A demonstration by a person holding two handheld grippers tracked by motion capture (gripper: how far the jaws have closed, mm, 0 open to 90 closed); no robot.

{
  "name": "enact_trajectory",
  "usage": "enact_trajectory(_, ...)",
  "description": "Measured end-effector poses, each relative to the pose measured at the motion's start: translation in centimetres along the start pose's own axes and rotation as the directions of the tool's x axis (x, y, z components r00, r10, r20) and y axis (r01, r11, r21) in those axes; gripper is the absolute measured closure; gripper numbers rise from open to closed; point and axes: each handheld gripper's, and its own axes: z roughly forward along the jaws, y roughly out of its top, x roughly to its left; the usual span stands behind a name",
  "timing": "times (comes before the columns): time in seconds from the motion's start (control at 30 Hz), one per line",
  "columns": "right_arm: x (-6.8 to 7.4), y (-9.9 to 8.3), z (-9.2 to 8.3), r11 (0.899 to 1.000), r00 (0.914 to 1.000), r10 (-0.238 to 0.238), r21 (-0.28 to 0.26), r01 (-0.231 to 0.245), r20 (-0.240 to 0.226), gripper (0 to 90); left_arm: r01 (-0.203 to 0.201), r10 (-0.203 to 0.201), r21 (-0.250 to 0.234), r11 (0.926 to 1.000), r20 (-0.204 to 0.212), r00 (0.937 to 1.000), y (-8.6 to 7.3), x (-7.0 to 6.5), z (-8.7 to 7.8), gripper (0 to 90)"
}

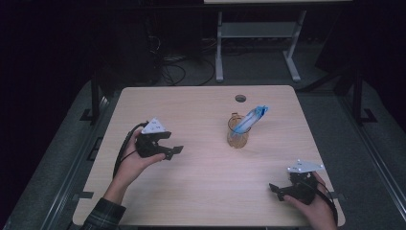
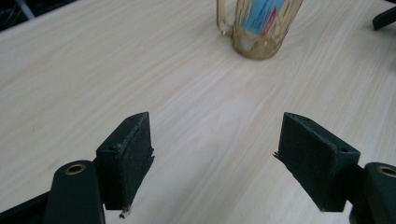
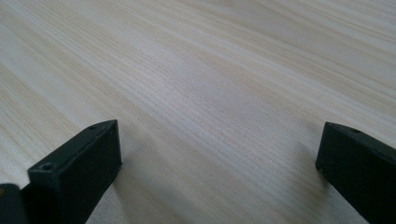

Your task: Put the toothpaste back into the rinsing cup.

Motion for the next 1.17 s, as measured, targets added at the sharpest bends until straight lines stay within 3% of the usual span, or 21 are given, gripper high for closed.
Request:
enact_trajectory(0.33,0.0,0.0,0.0,1.000,1.0000,0.000,0.000,0.000,0.002,0.0,0.040,-0.038,0.024,0.9989,-0.047,0.9981,-3.9,0.2,-2.1,23.3)
enact_trajectory(0.7,0.0,0.0,0.0,1.000,1.0000,0.000,0.000,0.000,0.003,0.0,0.074,-0.065,0.078,0.9942,-0.111,0.9916,-8.9,-0.2,-3.8,22.7)
enact_trajectory(0.9,0.0,0.0,0.0,1.000,1.0000,0.000,0.000,0.000,0.003,0.0,0.083,-0.068,0.097,0.9919,-0.147,0.9867,-11.3,0.0,-4.2,22.7)
enact_trajectory(1.07,0.0,0.0,0.0,1.000,1.0000,0.000,0.000,0.000,0.003,0.0,0.093,-0.074,0.109,0.9897,-0.168,0.9831,-12.5,0.1,-4.0,22.7)
enact_trajectory(1.17,0.0,0.0,0.0,1.000,1.0000,0.000,0.000,0.000,0.003,0.0,0.080,-0.059,0.121,0.9894,-0.167,0.9842,-12.8,-0.1,-3.5,22.4)
